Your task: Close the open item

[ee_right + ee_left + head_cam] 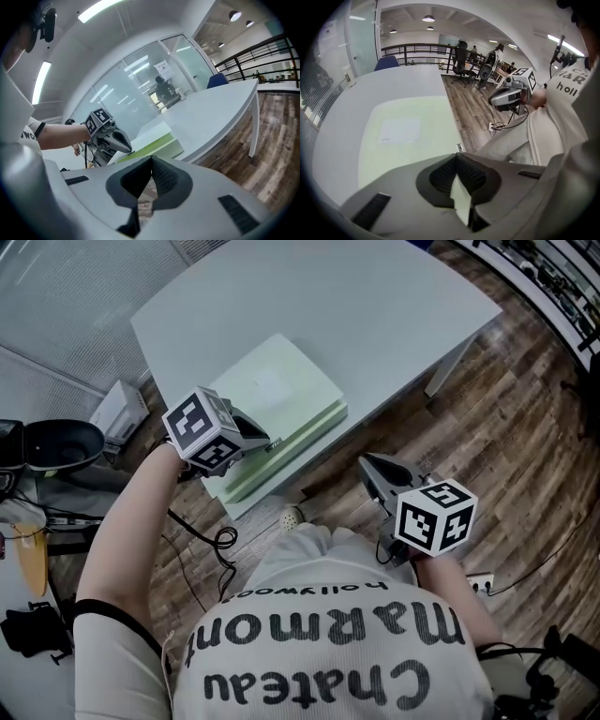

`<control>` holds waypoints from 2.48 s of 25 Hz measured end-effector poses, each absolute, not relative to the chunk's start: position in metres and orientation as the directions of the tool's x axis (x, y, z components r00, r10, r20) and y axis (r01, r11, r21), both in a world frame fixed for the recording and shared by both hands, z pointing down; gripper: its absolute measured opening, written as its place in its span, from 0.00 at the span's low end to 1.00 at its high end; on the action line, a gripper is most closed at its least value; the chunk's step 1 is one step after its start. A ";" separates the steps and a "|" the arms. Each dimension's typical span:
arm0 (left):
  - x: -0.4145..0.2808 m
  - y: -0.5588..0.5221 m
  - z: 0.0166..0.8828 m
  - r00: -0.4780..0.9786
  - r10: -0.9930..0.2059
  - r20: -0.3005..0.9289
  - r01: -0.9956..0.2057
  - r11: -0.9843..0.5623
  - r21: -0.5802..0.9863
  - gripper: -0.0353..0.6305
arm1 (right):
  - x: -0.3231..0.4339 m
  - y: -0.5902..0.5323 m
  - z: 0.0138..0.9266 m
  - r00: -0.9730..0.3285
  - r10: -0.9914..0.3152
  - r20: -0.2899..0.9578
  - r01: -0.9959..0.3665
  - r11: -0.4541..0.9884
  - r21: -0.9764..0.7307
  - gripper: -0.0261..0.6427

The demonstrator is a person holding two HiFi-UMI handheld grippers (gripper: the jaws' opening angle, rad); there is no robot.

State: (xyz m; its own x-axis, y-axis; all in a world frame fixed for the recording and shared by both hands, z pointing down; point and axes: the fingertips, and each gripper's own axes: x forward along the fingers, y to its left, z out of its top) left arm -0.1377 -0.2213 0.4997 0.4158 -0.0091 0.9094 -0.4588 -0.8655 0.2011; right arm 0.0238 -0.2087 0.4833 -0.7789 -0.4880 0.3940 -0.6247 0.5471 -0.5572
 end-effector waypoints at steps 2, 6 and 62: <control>-0.138 -0.220 0.502 0.408 -0.006 0.913 -0.462 -0.864 0.200 0.04 | 0.023 -0.207 0.485 -0.780 -0.485 0.395 -0.623 0.546 -0.560 0.04; -0.136 -0.220 0.507 0.395 0.000 0.919 -0.468 -0.861 0.201 0.04 | 0.022 -0.207 0.487 -0.781 -0.484 0.395 -0.622 0.537 -0.570 0.04; -0.122 -0.219 0.532 0.137 0.062 0.989 -0.474 -0.872 0.121 0.06 | 0.021 -0.197 0.506 -0.781 -0.439 0.444 -0.624 0.523 -0.581 0.04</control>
State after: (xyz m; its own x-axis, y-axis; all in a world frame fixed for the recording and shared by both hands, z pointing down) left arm -0.1220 -0.2186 0.5323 0.1370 0.0625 0.9886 -0.4743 -0.8720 0.1209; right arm 0.0213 -0.1965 0.5057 -0.7814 -0.4385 0.4440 -0.6237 0.5232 -0.5808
